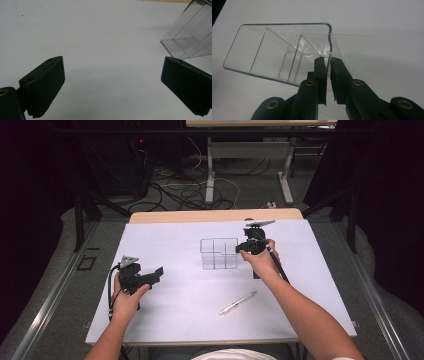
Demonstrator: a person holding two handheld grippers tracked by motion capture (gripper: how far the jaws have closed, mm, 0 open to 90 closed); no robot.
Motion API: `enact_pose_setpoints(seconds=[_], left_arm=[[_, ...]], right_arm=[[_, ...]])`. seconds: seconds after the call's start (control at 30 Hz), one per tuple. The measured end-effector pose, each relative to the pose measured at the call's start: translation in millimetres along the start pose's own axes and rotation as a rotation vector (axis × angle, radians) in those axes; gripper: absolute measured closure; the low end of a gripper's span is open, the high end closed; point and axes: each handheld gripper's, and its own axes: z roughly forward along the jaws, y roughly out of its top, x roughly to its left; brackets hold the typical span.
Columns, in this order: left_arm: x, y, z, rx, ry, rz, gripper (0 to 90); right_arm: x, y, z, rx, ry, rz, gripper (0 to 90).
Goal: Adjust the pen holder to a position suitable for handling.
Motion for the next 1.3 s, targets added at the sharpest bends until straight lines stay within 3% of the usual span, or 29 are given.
enact_pose_setpoints(seconds=[0.33,0.63,1.0,1.13,1.3], left_arm=[[-0.1,-0.4,0.7,0.000,0.002,0.001,5.2],[-0.6,-0.8,1.4,0.005,0.003,0.004,5.4],[-1.2,-1.3,1.9,0.011,0.006,0.004,5.5],[-1.7,-1.7,1.9,0.010,0.008,0.005,5.7],[-2.3,-2.4,3.0,0.006,0.008,0.000,5.7]], right_arm=[[-4.1,-5.8,-9.9,-0.103,0.058,-0.080,69.9],[-14.3,-18.1,-21.2,-0.223,0.121,-0.196,61.1],[-27.7,-30.4,-29.6,-0.250,0.131,-0.285,50.4],[-35.2,-35.8,-32.4,-0.265,0.105,-0.330,43.4],[-47.1,-46.7,-36.8,-0.269,0.106,-0.329,37.7]])
